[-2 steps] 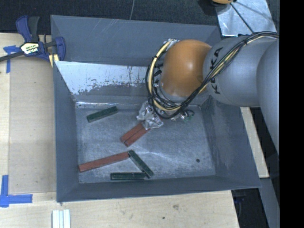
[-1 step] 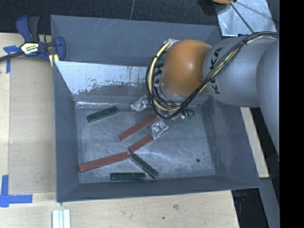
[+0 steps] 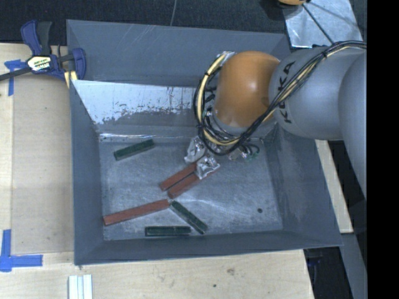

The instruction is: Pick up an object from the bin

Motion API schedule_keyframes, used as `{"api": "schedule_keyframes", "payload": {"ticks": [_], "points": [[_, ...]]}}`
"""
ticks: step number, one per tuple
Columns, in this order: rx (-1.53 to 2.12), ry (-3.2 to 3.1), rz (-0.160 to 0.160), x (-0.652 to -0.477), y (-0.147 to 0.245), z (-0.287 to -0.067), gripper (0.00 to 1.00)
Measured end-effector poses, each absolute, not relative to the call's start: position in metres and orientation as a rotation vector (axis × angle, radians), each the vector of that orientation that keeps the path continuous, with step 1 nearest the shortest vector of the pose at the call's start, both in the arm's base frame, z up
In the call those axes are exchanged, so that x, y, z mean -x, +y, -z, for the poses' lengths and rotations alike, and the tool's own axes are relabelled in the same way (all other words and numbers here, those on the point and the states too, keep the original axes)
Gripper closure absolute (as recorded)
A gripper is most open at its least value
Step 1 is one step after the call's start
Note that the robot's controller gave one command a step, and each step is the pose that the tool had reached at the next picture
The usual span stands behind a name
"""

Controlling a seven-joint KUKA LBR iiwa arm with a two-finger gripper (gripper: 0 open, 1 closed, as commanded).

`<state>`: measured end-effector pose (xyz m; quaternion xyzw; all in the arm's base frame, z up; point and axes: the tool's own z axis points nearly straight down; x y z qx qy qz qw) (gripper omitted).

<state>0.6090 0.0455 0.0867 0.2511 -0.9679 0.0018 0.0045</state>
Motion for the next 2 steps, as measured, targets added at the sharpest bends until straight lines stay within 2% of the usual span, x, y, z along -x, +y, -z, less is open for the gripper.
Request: {"api": "schedule_keyframes", "payload": {"ticks": [1, 2], "points": [[-0.786, -3.032, -0.006, -0.609, 0.045, -0.087, 1.00], [-0.718, -3.062, -0.001, -0.600, 0.040, -0.213, 1.00]]}}
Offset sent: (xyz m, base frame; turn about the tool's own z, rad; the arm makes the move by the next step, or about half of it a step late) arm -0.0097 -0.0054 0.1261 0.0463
